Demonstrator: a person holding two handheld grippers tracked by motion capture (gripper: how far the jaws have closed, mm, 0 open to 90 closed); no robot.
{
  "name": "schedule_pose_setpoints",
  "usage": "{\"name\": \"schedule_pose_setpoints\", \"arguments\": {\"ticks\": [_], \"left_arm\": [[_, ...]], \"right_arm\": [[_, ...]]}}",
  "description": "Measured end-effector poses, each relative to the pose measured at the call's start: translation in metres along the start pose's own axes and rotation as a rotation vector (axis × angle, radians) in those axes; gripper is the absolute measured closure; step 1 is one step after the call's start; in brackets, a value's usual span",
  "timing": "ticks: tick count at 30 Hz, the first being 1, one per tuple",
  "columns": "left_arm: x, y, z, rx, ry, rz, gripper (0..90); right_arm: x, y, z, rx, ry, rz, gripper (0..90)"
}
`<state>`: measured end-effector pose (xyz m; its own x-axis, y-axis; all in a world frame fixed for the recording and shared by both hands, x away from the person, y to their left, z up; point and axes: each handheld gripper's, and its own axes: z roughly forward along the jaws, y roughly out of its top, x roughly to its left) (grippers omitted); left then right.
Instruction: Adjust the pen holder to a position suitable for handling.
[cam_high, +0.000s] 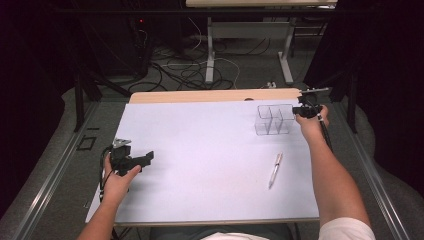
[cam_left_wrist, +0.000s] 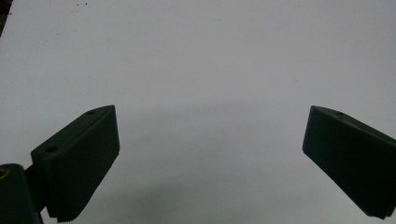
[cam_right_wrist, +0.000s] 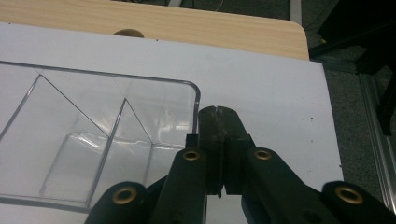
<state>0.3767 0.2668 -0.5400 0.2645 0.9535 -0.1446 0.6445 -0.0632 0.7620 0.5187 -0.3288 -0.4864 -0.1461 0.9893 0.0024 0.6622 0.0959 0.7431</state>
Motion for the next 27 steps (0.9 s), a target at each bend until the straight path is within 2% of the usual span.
{"name": "schedule_pose_setpoints", "arguments": {"ticks": [3,8,11,14,18,22,27], "left_arm": [[0.000,0.000,0.000,0.003,-0.003,-0.002,3.9],[0.000,0.001,0.000,0.011,-0.001,0.002,3.9],[0.000,0.001,0.001,0.002,-0.003,-0.001,4.0],[0.000,0.001,0.002,0.005,-0.002,0.001,4.2],[0.000,0.001,0.002,0.009,0.000,0.002,4.3],[0.000,0.001,0.002,0.009,0.000,0.006,4.3],[0.000,0.001,0.002,0.009,0.001,0.006,4.4]], "right_arm": [[0.000,-0.003,0.002,0.009,0.006,-0.003,90.0],[0.000,-0.007,0.002,-0.015,0.007,0.010,90.0],[0.001,-0.007,0.001,-0.010,0.001,0.001,90.0],[0.003,-0.007,0.000,-0.006,0.016,-0.009,90.0],[0.009,-0.007,0.001,-0.016,0.024,-0.028,90.0],[0.015,-0.008,0.001,-0.018,0.034,-0.022,90.0],[0.025,-0.008,0.002,-0.026,0.053,-0.038,90.0]]}}
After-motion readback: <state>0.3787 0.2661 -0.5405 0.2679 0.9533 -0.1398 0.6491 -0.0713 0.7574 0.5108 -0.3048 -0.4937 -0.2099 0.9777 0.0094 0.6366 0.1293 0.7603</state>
